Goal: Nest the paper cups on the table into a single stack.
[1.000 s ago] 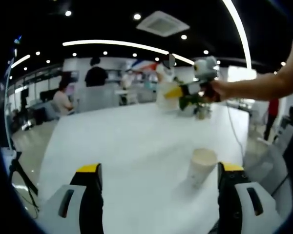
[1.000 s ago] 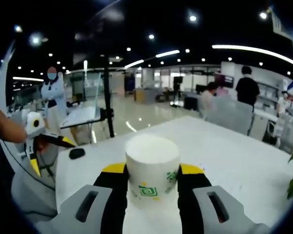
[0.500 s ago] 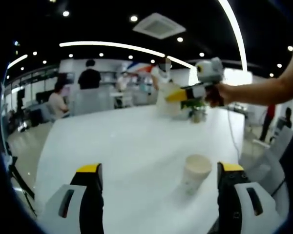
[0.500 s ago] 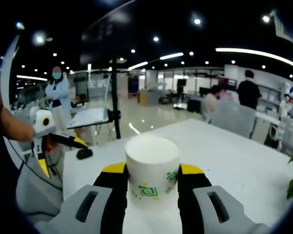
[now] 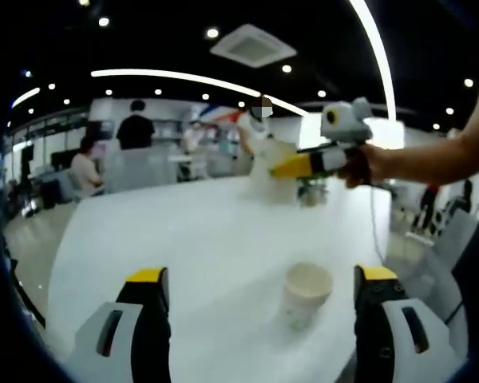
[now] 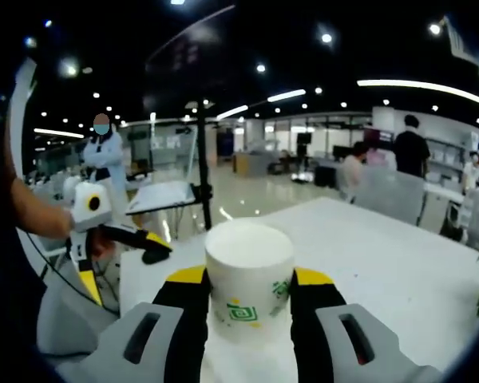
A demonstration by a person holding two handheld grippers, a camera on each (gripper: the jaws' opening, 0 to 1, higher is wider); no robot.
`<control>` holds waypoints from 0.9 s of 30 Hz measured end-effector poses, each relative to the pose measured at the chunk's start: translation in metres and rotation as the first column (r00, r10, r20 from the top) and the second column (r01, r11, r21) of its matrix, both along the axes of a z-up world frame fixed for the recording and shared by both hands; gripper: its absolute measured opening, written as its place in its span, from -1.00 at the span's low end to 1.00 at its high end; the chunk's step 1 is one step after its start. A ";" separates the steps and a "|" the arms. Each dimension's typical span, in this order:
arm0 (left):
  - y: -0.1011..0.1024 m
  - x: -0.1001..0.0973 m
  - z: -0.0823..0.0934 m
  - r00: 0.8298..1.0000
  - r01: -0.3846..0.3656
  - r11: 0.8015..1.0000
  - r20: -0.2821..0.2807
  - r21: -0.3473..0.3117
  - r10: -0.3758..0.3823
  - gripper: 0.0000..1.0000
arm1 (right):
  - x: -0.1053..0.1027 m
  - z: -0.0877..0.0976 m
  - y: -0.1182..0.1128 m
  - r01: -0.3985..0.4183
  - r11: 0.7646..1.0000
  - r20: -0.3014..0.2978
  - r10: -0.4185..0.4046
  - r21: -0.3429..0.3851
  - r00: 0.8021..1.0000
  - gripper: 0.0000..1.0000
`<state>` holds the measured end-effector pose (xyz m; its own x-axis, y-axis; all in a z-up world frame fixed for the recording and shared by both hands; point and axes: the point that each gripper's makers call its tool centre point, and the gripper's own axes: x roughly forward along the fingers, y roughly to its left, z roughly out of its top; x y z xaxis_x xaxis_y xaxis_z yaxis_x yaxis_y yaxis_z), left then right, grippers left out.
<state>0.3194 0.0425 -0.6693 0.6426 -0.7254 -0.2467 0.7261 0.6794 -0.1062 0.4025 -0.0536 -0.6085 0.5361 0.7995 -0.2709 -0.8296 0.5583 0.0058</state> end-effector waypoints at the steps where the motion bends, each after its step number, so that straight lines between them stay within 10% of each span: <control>1: -0.001 0.000 0.000 1.000 0.002 1.000 0.000 -0.001 -0.002 0.87 | -0.002 0.000 0.000 -0.002 1.000 0.001 0.002 0.002 1.000 -0.26; 27: -0.054 -0.002 0.017 0.995 0.096 0.989 -0.011 -0.116 -0.098 0.55 | -0.074 0.001 0.026 -0.181 0.982 0.004 0.181 0.053 0.983 -0.26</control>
